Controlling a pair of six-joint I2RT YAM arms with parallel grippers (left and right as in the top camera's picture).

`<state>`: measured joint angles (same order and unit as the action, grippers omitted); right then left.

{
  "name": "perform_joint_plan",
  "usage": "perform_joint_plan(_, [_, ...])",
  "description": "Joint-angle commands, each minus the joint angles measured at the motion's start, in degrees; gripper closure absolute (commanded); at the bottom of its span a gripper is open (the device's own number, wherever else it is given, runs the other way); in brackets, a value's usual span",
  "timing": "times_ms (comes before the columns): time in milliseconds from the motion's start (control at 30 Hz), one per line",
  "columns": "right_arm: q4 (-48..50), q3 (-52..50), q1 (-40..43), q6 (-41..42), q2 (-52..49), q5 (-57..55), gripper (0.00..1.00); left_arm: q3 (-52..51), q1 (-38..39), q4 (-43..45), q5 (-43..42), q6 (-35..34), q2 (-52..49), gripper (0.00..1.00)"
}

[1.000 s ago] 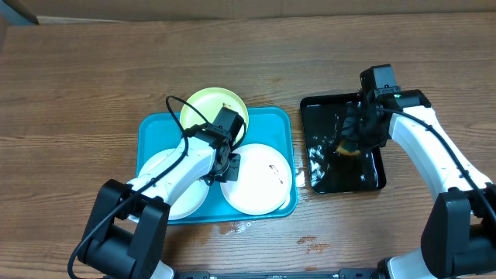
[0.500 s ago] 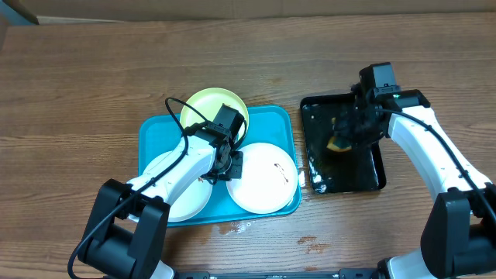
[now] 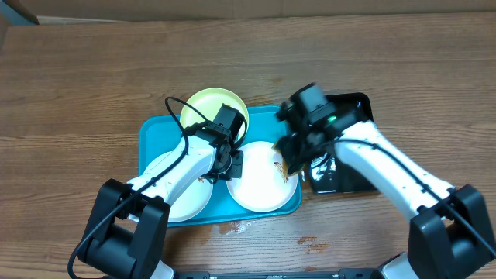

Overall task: Clean dirty plates on tray and stack at the side
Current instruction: 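Carry the sponge with the right gripper onto the held white plate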

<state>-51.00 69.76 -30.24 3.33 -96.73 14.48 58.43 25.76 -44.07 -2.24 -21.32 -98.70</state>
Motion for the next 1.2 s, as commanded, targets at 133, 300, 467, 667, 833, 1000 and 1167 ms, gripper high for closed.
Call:
perform_joint_plan(133, [1.18,-2.05,-7.82,-1.22,0.13,-8.57,0.96,1.36,0.0,0.17,5.84,2.75,-0.92,0.96])
perform_joint_plan(300, [8.09,-5.6,-9.46,-1.22,-1.51,-8.68,0.96,1.36,0.0,0.17,5.81,2.73,-0.94,0.96])
perform_joint_plan(467, [10.58,-6.45,-9.46,-1.22,-1.79,-8.68,0.91,1.36,0.0,0.11,5.79,2.71,-0.94,0.96])
perform_joint_plan(667, [9.55,-6.45,-9.46,-1.22,-1.77,-8.63,0.35,1.36,0.0,-0.02,5.79,2.69,-0.94,0.95])
perform_joint_plan(833, [8.81,-6.45,-9.46,-1.25,-1.79,-8.68,0.27,1.36,0.0,-0.39,5.77,2.69,-0.94,0.94])
perform_joint_plan(1000, [8.46,-6.58,-9.46,-1.25,-1.79,-8.63,0.32,1.33,0.0,-0.5,5.6,2.67,-0.94,0.94])
perform_joint_plan(1167, [9.6,-9.2,-9.46,-1.11,-1.79,-8.24,0.36,1.33,0.0,-0.5,5.31,2.64,-0.94,0.94])
